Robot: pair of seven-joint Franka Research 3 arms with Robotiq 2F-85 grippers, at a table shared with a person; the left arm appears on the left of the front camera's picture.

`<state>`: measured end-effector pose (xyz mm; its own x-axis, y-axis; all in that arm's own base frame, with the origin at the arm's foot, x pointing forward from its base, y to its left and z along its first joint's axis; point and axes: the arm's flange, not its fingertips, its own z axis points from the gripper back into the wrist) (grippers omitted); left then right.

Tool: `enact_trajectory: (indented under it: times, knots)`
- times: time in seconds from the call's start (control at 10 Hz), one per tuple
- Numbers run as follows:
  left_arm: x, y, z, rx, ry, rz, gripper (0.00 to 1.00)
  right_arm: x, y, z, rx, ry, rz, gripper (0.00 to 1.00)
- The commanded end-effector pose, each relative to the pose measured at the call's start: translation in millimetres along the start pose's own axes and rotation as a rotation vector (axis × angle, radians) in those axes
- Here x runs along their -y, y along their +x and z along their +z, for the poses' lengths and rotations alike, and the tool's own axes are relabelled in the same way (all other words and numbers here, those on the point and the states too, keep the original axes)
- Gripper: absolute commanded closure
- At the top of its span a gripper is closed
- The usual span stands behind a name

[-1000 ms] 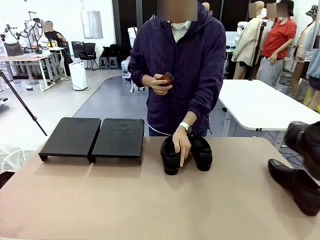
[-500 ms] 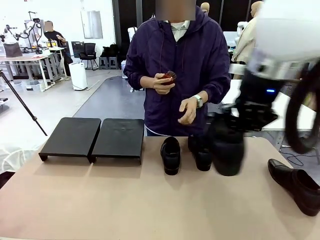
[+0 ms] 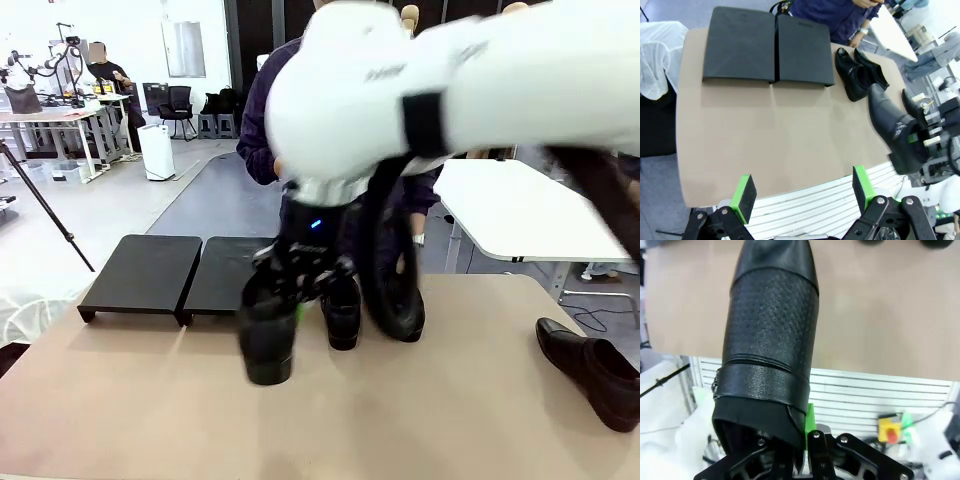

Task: Organize the shoes by placing them on the stand.
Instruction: Pick up one Shoe and place it in the middle of the table.

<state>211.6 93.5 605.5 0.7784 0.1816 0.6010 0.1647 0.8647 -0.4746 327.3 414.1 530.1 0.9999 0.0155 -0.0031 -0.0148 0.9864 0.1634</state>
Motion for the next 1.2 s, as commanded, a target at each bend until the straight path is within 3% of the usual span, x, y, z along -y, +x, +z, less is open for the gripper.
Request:
enact_trajectory:
  times: [0.0,0.2,0.4,0.9,1.1]
  knots:
    - [0.1,1.5,0.5,0.002,-0.015,0.006,0.0,-30.5,34.5,-41.6,0.052,-0.054,-0.1,1.0]
    - [0.1,1.5,0.5,0.002,-0.015,0.006,0.0,-22.5,51.8,-95.9,0.025,-0.061,-0.167,1.0]
    - [0.1,1.5,0.5,0.002,-0.015,0.006,0.0,-22.7,44.4,-141.0,-0.043,-0.102,-0.141,1.0]
    - [0.1,1.5,0.5,0.002,-0.015,0.006,0.0,0.4,41.5,-160.2,-0.135,-0.058,0.046,1.0]
    - [0.1,1.5,0.5,0.002,-0.015,0.006,0.0,9.4,43.6,-161.7,-0.11,-0.039,0.093,1.0]
